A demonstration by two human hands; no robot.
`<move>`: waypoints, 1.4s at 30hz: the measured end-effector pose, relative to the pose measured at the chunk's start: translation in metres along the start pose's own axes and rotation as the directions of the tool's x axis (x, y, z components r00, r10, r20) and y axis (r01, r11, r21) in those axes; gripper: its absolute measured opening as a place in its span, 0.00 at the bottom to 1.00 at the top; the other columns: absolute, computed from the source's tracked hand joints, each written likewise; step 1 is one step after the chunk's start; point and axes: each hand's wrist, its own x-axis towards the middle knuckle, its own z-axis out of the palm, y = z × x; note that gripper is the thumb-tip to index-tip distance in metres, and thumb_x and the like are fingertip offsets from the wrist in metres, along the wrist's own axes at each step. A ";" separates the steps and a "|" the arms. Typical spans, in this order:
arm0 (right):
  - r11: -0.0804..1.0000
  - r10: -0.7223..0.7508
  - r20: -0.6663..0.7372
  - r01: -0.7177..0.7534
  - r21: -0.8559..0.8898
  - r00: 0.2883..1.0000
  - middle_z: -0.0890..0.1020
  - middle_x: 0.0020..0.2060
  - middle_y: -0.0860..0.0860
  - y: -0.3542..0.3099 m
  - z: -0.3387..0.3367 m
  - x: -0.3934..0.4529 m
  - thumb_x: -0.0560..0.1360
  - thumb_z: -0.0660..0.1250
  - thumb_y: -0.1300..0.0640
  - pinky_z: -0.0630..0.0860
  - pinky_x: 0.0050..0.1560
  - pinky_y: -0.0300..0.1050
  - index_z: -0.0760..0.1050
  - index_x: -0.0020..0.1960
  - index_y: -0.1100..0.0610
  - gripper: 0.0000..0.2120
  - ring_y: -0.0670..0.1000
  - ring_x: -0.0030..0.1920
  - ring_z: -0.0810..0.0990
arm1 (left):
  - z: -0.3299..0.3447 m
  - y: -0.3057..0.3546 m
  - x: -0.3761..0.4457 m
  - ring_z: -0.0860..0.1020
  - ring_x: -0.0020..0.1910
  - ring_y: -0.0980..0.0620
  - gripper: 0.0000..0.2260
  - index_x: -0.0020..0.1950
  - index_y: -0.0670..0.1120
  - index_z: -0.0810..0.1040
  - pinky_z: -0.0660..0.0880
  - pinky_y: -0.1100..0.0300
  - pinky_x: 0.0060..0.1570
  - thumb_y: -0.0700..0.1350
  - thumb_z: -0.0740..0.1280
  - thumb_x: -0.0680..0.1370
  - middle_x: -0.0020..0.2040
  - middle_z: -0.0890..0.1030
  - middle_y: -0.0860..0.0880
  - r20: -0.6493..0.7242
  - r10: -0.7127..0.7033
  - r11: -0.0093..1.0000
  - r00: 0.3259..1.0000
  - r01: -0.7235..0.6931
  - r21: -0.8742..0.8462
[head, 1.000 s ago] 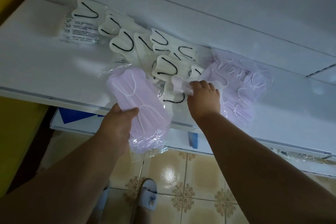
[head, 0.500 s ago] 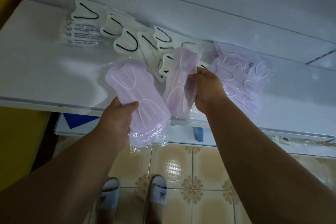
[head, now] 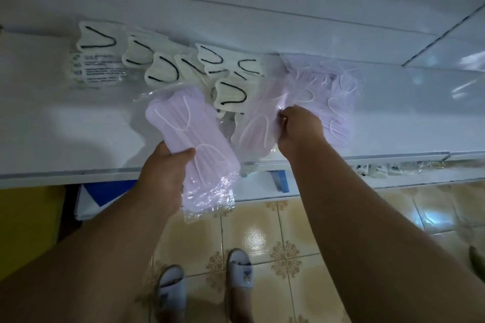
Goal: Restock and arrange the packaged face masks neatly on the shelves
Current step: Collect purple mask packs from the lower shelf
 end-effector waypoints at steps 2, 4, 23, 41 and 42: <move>0.999 0.026 0.116 -0.030 0.035 0.993 0.74 0.31 0.53 0.000 -0.008 -0.011 0.76 0.60 0.69 0.79 0.49 0.46 0.70 0.37 0.58 0.11 0.49 0.30 0.75 | -0.008 0.001 -0.002 0.79 0.43 0.48 0.16 0.64 0.50 0.77 0.75 0.55 0.48 0.42 0.71 0.77 0.48 0.82 0.48 0.006 0.056 0.990 0.998 -0.056 0.126; 0.991 0.102 0.246 -0.119 0.056 0.964 0.74 0.30 0.54 0.003 -0.017 -0.027 0.76 0.57 0.70 0.78 0.48 0.48 0.70 0.36 0.59 0.12 0.52 0.31 0.75 | -0.012 0.003 -0.010 0.76 0.37 0.50 0.16 0.66 0.47 0.76 0.73 0.57 0.43 0.41 0.69 0.78 0.41 0.78 0.49 0.025 0.085 0.975 0.996 -0.088 0.202; 0.948 0.257 0.322 -0.174 -0.266 0.911 0.85 0.53 0.61 0.071 -0.164 -0.134 0.78 0.68 0.65 0.82 0.52 0.57 0.77 0.61 0.65 0.12 0.60 0.53 0.85 | 0.016 -0.073 -0.140 0.85 0.51 0.45 0.30 0.58 0.52 0.80 0.80 0.40 0.55 0.52 0.81 0.58 0.52 0.86 0.49 0.262 0.017 0.966 0.965 -0.083 0.245; 0.945 -0.267 0.472 0.325 -0.045 0.840 0.87 0.44 0.56 -0.117 -0.244 -0.338 0.77 0.69 0.65 0.81 0.42 0.45 0.82 0.51 0.62 0.04 0.56 0.46 0.86 | 0.102 0.021 -0.406 0.84 0.54 0.44 0.10 0.60 0.50 0.79 0.78 0.41 0.60 0.43 0.70 0.79 0.55 0.86 0.47 0.252 0.378 0.922 0.891 -0.388 -0.012; 0.936 -0.293 0.464 0.349 -0.037 0.836 0.87 0.43 0.54 -0.126 -0.242 -0.344 0.78 0.69 0.64 0.81 0.43 0.46 0.82 0.49 0.60 0.03 0.55 0.45 0.86 | 0.105 0.029 -0.415 0.84 0.54 0.44 0.08 0.60 0.50 0.79 0.79 0.43 0.57 0.42 0.67 0.81 0.55 0.86 0.46 0.279 0.373 0.927 0.885 -0.368 -0.072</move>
